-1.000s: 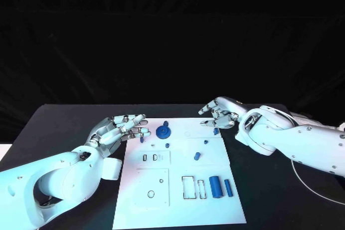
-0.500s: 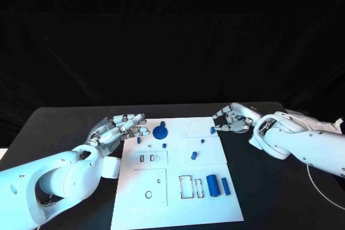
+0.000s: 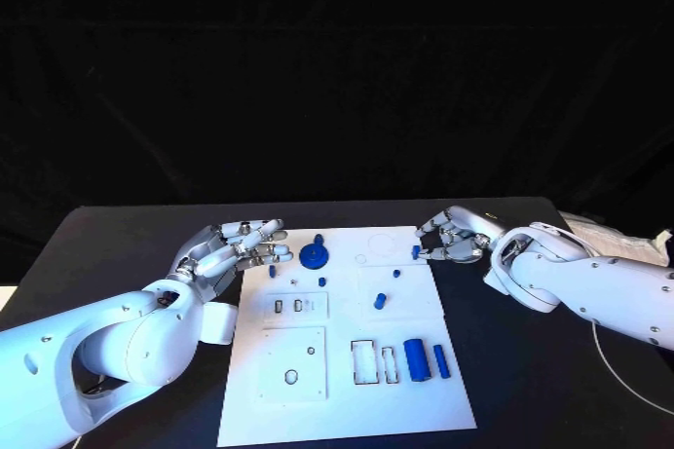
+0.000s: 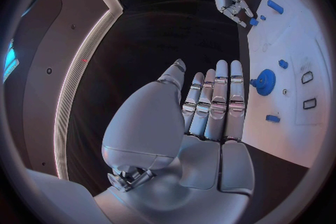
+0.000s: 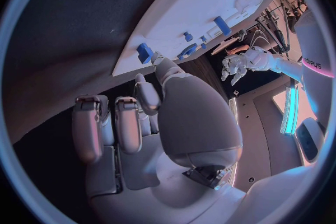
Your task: Assemble the parts on the task board
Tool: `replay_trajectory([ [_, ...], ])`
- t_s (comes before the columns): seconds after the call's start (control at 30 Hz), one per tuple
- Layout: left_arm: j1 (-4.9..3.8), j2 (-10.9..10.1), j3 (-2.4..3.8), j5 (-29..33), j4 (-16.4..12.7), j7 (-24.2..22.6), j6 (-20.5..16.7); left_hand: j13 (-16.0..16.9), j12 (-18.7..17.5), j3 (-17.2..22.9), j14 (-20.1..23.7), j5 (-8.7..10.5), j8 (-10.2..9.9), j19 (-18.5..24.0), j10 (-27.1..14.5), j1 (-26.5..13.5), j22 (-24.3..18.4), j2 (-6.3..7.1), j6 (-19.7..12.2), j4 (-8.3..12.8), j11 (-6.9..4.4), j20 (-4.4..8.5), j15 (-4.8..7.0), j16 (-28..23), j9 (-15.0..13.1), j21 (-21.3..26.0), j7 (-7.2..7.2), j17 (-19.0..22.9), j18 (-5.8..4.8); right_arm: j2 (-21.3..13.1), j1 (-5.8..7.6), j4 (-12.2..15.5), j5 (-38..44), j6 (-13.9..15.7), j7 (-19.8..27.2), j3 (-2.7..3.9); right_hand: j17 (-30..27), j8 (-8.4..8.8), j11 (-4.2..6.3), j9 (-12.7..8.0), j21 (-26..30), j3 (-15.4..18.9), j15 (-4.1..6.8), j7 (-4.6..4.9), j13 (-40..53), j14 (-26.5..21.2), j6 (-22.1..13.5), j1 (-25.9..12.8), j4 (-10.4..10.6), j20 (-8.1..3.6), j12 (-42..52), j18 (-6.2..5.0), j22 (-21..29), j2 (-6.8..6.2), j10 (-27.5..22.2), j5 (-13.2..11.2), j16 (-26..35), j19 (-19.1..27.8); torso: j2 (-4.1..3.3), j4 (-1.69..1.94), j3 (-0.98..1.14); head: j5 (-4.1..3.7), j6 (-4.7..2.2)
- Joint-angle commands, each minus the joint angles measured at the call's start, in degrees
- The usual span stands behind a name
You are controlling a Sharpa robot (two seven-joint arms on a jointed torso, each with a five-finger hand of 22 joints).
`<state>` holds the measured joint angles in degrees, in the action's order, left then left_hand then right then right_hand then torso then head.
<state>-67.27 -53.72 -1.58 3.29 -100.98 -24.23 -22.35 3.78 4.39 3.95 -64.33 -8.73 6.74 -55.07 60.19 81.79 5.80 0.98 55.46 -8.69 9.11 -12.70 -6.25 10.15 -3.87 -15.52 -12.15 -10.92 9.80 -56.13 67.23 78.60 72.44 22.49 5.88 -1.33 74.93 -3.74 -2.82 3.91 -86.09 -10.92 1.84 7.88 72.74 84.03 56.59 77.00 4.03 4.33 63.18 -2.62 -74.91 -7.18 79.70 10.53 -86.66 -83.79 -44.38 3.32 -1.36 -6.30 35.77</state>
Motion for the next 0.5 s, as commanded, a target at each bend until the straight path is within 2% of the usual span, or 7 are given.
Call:
replay_trajectory([
  [0.03,0.0,0.14,0.03,0.07,0.01,-0.59,1.19,0.06,-0.21,0.05,-0.21,0.23,-0.21,-0.39,0.13,0.21,-0.05,-0.53,0.03,0.24,0.31,-0.17,-0.3,-0.27,0.02,0.38,-0.22,-0.05,0.72,0.52,-0.19,-0.54,0.78,-1.34,-0.74,0.01,8.88,0.12,-0.05,-0.05,-0.07,0.07,-0.45,0.2,-0.01,4.71,-0.07,0.21,-0.14,0.31,-0.16,0.69,-6.01,-0.18,-0.08,-0.18,-0.23,-1.91,0.04,0.05,-0.07,0.08,0.18],
  [0.2,0.01,0.14,0.03,0.07,0.04,-0.57,1.18,0.06,-0.21,0.05,-0.21,0.23,-0.21,-0.39,0.13,0.21,-0.05,-0.53,0.03,0.24,0.31,-0.17,-0.3,-0.27,0.02,0.38,-0.22,-0.05,0.72,1.38,-0.56,-1.27,0.82,-1.9,-0.93,0.01,8.95,0.08,-0.06,-0.04,-0.09,0.03,-0.47,0.21,0.09,4.72,-0.06,0.21,-0.12,0.33,-0.04,0.7,-6.06,0.05,-0.02,-0.09,-0.27,-1.93,0.05,-0.06,-0.08,0.27,0.41],
  [0.5,0.01,0.02,0.03,0.07,0.06,-0.51,1.11,0.06,-0.21,0.05,-0.21,0.23,-0.21,-0.39,0.13,0.21,-0.05,-0.53,0.03,0.24,0.31,-0.17,-0.3,-0.27,0.02,0.38,-0.22,-0.05,0.72,2.32,-1.13,-2.04,1.02,-2.86,-1.17,0.01,9.03,-0.3,0.04,0.13,-0.12,-0.05,-0.43,0.09,0.42,4.73,0.85,0.26,-0.25,0.33,0.35,0.71,-6.14,0.71,0.19,0.11,-0.29,-1.95,0.08,0.01,-0.08,0.28,0.64],
])
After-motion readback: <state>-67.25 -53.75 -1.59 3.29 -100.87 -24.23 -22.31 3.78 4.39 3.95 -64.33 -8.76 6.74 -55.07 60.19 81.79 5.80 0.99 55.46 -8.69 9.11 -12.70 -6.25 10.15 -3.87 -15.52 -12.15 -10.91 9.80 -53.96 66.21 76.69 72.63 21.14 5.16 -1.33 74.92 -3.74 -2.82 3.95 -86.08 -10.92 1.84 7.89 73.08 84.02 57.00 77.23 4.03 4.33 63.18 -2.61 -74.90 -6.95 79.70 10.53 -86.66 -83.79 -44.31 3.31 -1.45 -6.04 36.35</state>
